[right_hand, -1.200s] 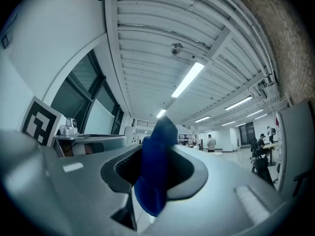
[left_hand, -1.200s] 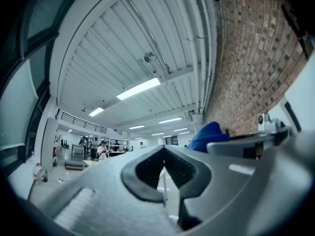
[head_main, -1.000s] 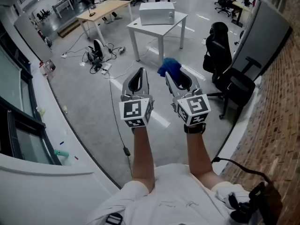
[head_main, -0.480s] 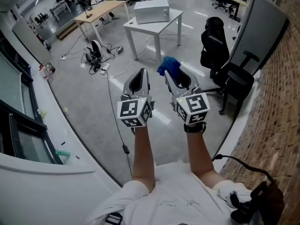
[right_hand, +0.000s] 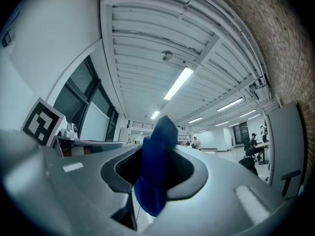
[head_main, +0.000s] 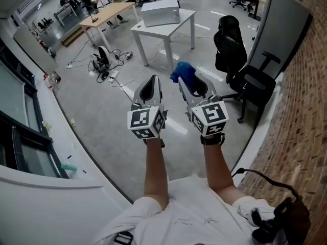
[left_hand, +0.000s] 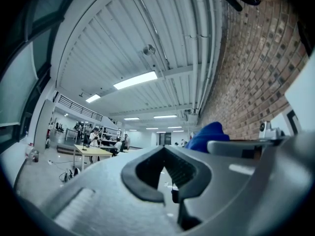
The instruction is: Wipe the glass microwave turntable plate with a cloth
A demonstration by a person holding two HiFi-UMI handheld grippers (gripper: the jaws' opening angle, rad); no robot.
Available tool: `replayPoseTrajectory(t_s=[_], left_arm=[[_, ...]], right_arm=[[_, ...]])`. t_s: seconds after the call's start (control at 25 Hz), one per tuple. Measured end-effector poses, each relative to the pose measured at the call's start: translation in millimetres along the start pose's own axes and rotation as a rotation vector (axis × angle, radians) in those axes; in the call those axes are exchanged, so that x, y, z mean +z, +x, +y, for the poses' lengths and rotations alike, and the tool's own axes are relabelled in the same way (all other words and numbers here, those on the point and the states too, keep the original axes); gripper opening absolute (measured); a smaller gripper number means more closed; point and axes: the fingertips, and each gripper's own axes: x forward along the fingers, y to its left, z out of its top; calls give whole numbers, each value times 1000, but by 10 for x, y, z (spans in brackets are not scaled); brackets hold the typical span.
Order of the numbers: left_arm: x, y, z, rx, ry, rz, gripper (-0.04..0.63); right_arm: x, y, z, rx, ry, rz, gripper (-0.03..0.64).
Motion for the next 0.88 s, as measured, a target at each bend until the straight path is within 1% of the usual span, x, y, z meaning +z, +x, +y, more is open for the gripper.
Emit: replayPoseTrajectory(t_s=[0.12, 0.16, 0.28, 0.36, 0.52, 0.68, 0.88], left_arm=[[-70, 54, -165, -2, 8, 14, 2], [-87, 63, -211, -3, 11, 16, 2], [-154, 59, -303, 0, 24, 24, 2], [-199, 73, -314, 7, 35, 36, 2], [-174, 125, -249, 29, 58, 34, 2], [-209, 245, -141, 38, 105, 33, 2], [-300, 462, 127, 46, 77, 28, 2]], right_arm=[[-9, -85, -104, 17, 17, -3, 117], [-15, -111, -134, 20, 8, -1, 117], [-44, -183, -180, 10, -96, 24, 117], [-55, -183, -208, 1, -125, 43, 117], [-43, -115, -258, 14, -83, 57, 115], [-122, -2, -346, -3, -62, 50, 114], [-240, 272, -400, -29, -58, 60, 114]])
